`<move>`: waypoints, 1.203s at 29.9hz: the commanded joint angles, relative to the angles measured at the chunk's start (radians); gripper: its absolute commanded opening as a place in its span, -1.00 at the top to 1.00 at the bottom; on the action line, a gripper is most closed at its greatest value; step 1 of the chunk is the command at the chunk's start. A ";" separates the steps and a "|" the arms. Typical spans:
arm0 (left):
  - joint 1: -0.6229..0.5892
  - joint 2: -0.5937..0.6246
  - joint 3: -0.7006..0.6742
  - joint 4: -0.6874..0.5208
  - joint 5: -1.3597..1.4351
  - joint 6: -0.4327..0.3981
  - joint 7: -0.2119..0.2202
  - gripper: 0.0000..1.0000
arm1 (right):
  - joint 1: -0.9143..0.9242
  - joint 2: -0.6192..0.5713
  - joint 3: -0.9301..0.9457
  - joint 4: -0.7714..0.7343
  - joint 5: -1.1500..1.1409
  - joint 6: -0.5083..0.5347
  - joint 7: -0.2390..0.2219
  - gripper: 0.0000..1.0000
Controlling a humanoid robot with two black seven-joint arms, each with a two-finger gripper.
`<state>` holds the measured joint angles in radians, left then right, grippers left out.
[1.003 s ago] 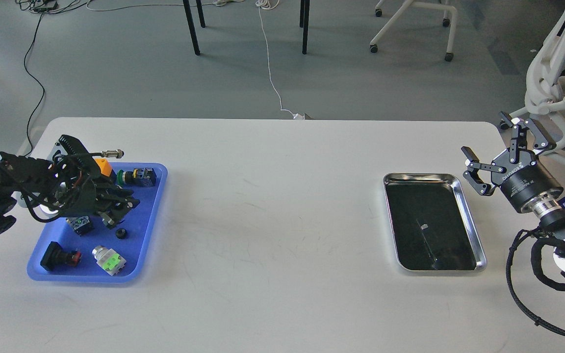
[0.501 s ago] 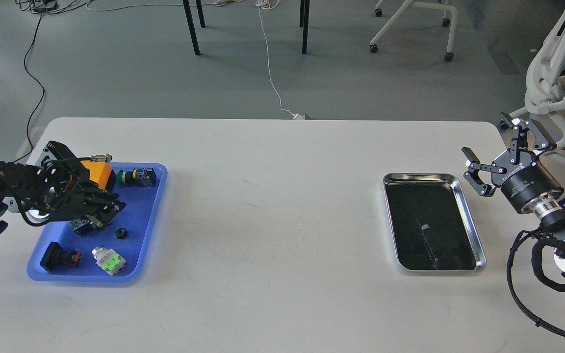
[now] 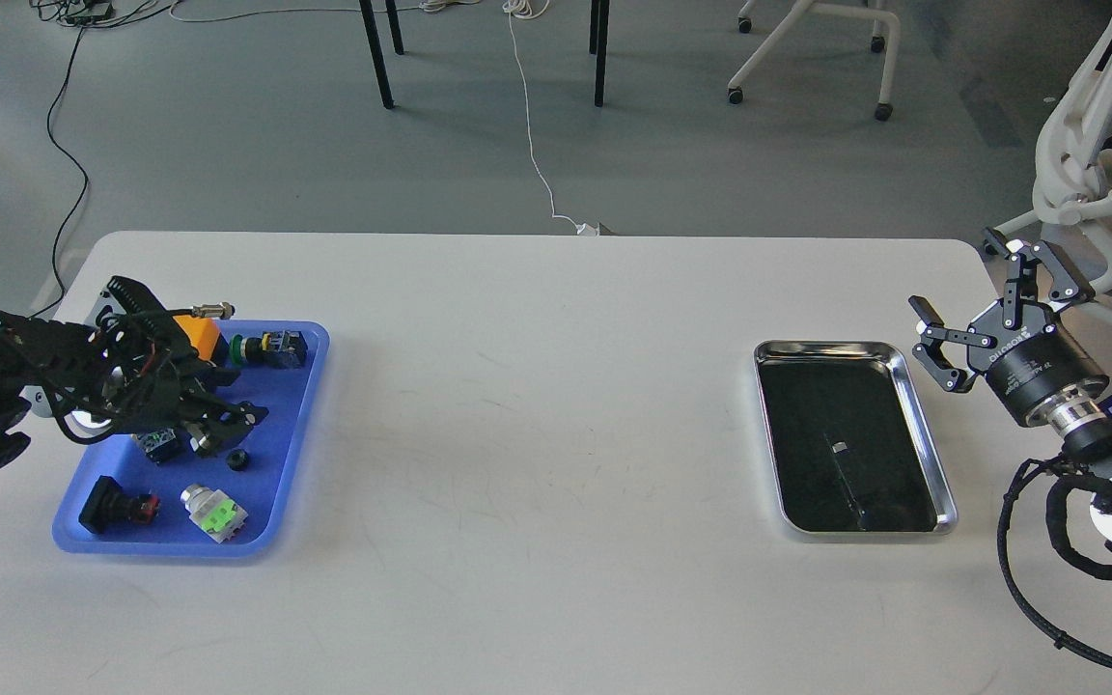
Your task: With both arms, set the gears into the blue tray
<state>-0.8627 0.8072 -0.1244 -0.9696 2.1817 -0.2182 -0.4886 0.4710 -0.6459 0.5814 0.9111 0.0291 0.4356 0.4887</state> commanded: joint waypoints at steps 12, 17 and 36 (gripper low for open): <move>0.002 -0.060 -0.250 -0.155 -0.935 0.086 0.000 -0.97 | 0.061 0.040 -0.005 -0.012 0.000 -0.049 0.000 -0.98; 0.057 -0.091 -0.264 -0.166 -1.512 0.129 0.000 -0.97 | 0.098 0.087 -0.015 0.005 -0.005 -0.179 0.000 -0.98; 0.485 -0.364 -0.842 -0.087 -1.726 -0.093 0.035 -0.97 | 0.124 0.161 -0.020 -0.005 -0.095 0.053 0.000 -0.98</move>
<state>-0.3914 0.4557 -0.9547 -1.0577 0.4542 -0.3036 -0.4572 0.5967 -0.4894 0.5626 0.9032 -0.0537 0.4867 0.4887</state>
